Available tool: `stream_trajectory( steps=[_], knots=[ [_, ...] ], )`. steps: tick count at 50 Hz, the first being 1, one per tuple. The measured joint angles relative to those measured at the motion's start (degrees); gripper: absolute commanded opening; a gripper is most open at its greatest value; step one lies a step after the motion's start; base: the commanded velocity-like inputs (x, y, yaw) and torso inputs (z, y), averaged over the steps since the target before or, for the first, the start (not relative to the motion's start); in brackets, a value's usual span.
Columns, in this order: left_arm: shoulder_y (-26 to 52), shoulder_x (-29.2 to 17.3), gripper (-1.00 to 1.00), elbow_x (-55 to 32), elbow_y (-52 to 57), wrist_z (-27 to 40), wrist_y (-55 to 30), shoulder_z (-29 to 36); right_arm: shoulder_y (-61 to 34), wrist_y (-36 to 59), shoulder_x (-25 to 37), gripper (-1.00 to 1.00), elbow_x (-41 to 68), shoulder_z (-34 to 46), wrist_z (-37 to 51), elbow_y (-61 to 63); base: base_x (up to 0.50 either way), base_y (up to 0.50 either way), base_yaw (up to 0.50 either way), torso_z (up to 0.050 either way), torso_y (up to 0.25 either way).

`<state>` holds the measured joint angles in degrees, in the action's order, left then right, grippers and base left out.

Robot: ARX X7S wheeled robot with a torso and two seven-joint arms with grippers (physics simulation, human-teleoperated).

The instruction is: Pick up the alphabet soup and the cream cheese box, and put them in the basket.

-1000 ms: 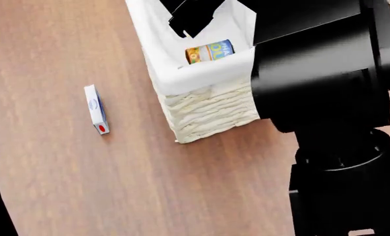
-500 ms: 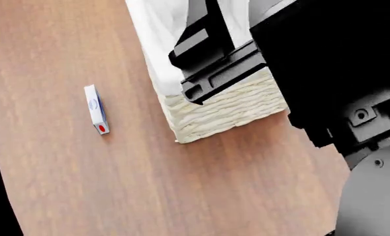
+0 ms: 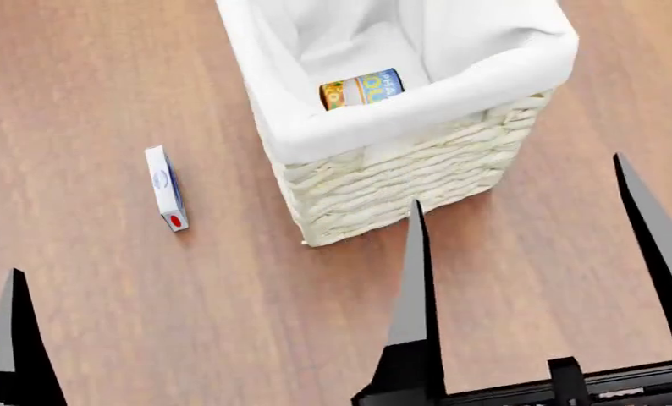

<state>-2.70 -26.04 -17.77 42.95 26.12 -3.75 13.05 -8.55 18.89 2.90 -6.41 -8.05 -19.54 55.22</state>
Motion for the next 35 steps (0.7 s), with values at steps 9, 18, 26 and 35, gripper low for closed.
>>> stream_trajectory(
  steps=[9, 18, 26, 35],
  knots=[
    [1.5, 0.3, 1.0, -0.6, -0.8, 0.1, -1.0, 0.3, 5.2, -5.2, 0.4, 1.0, 2.0, -0.3, 3.8, -1.9, 0.0, 0.0, 0.0, 0.0, 0.0],
    [5.0, 1.2, 1.0, -0.4, -3.7, -0.2, -1.7, 1.0, 7.8, -8.7, 1.1, 1.0, 2.7, 0.5, 6.3, -4.9, 0.0, 0.0, 0.0, 0.0, 0.0],
    [11.9, 3.9, 1.0, -0.3, -12.0, -2.5, -1.7, 3.1, 9.2, -10.6, 1.7, 1.0, 3.0, 1.2, 7.9, -7.0, 0.0, 0.0, 0.0, 0.0, 0.0],
    [21.5, 7.7, 1.0, -3.0, -25.0, -6.2, -3.1, 4.6, 10.2, -11.2, 2.5, 1.0, 3.4, 1.9, 9.1, -7.9, 0.0, 0.0, 0.0, 0.0, 0.0]
  ],
)
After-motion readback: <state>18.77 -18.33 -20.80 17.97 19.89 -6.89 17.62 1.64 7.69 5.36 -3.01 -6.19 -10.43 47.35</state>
